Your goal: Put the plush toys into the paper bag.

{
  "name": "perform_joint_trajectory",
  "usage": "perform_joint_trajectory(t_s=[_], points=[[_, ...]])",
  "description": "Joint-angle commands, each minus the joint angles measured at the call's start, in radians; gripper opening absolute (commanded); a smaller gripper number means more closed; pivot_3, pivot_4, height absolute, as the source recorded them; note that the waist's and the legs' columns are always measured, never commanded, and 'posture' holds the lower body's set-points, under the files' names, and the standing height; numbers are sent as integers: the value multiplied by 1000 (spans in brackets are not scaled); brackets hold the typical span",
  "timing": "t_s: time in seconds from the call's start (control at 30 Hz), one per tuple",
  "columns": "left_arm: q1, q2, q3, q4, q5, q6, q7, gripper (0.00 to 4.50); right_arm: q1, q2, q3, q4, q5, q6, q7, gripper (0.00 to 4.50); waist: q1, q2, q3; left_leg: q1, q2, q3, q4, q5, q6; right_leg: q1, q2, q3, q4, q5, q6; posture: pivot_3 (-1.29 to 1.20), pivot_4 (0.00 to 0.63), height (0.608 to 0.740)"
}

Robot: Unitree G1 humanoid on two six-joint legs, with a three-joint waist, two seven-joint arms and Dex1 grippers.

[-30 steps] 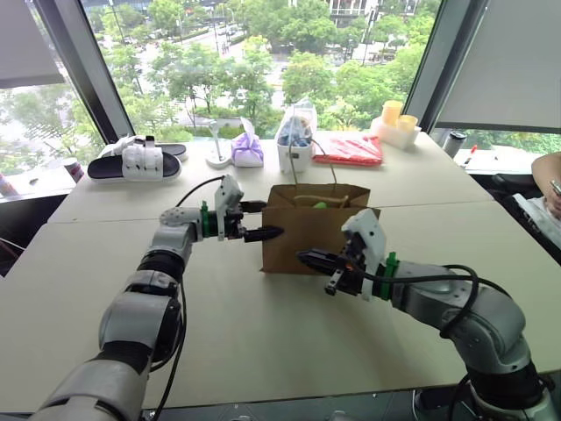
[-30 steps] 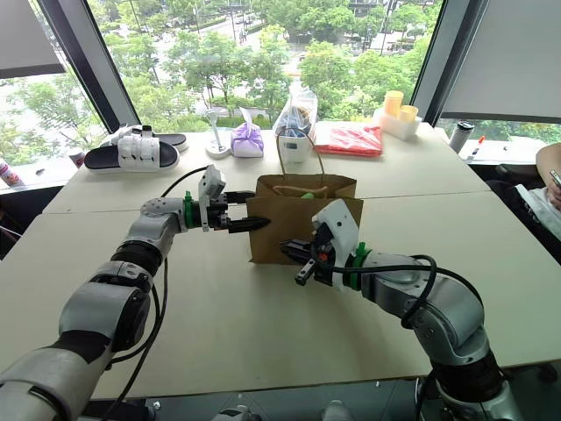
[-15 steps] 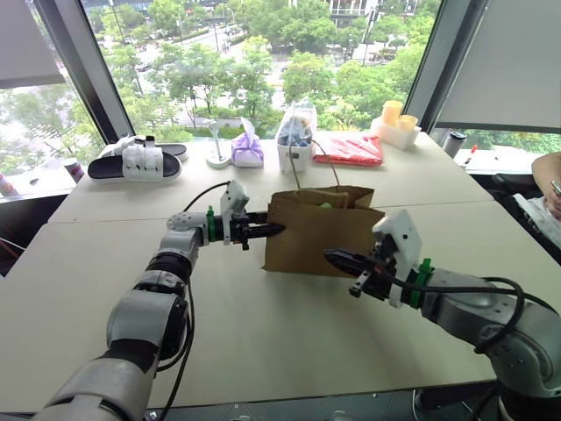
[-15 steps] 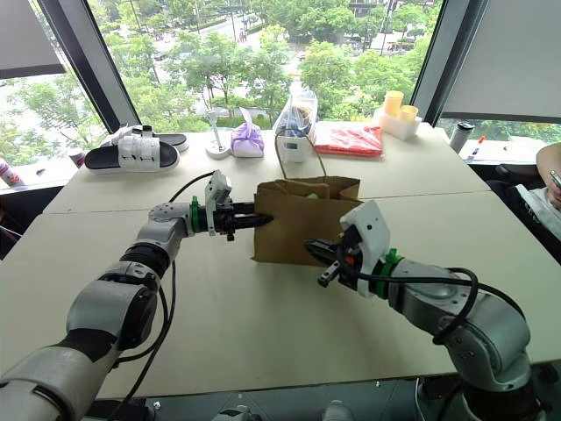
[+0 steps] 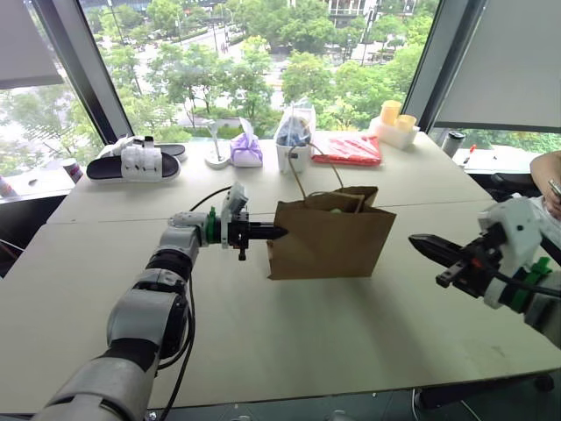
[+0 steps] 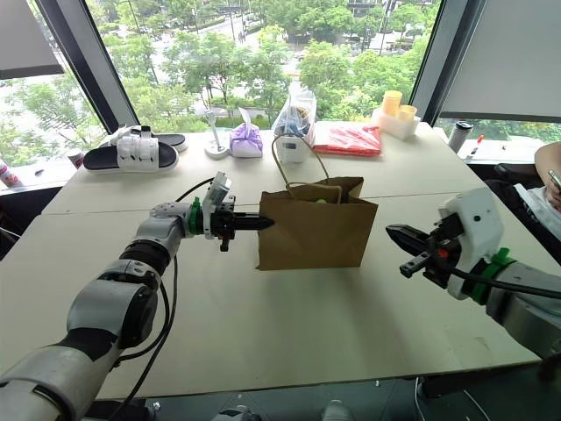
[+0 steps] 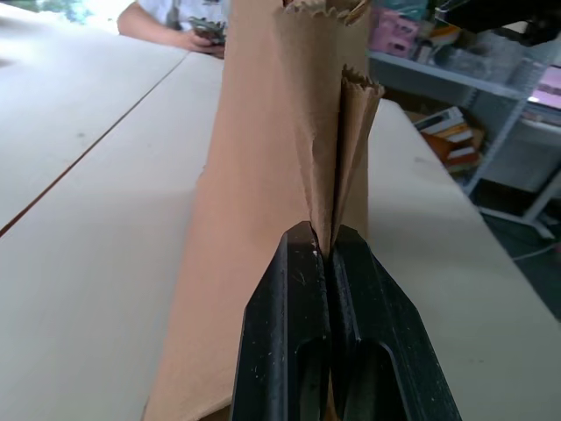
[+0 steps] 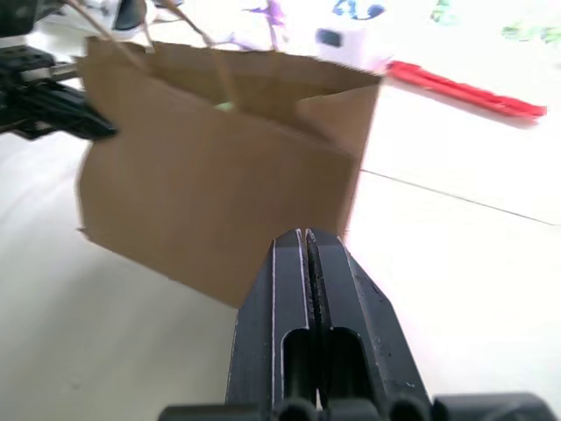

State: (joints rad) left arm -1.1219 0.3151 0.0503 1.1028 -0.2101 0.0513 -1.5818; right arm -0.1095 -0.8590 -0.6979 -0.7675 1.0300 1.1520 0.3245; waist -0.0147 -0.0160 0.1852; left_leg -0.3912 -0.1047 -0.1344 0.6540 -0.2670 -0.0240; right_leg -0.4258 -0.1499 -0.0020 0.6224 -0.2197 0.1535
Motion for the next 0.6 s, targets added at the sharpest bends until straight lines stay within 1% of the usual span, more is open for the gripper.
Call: perform_joint_trajectory(t_s=[0.03, 0.2, 0.3, 0.43, 0.6], points=[[-10, 48, -21, -91, -45, 40, -33, 70, 6, -19, -54, 9, 50, -15, -10, 0, 0, 0, 0, 0, 0, 0, 0, 0, 0, 0, 0, 0, 0, 0, 0, 0, 150, 740], [27, 91, -79, -128, -70, 87, -33, 70, -13, -34, 7, 16, 55, -36, -25, 0, 3, 0, 0, 0, 0, 0, 0, 0, 0, 0, 0, 0, 1, 0, 0, 0, 150, 740], [46, 103, -95, -110, -47, 60, -33, 70, -32, -44, 44, 28, 48, -49, -23, 0, 4, 0, 0, 0, 0, 0, 3, 0, 0, 0, 0, 0, 1, 0, 0, 0, 150, 740], [55, 101, -69, -59, -12, -17, -4, 70, -63, -50, 110, 39, 35, -70, -24, 0, 4, 0, 0, 0, 0, 0, 3, 0, 1, 0, 0, 0, 2, 0, 0, 0, 150, 740], [39, 102, -52, -33, -4, -43, 28, 70, -78, -51, 155, 49, 27, -87, -24, 0, 5, 0, 0, -1, 0, -1, 4, -1, 1, 0, 0, 0, 2, 0, 0, 0, 150, 740]])
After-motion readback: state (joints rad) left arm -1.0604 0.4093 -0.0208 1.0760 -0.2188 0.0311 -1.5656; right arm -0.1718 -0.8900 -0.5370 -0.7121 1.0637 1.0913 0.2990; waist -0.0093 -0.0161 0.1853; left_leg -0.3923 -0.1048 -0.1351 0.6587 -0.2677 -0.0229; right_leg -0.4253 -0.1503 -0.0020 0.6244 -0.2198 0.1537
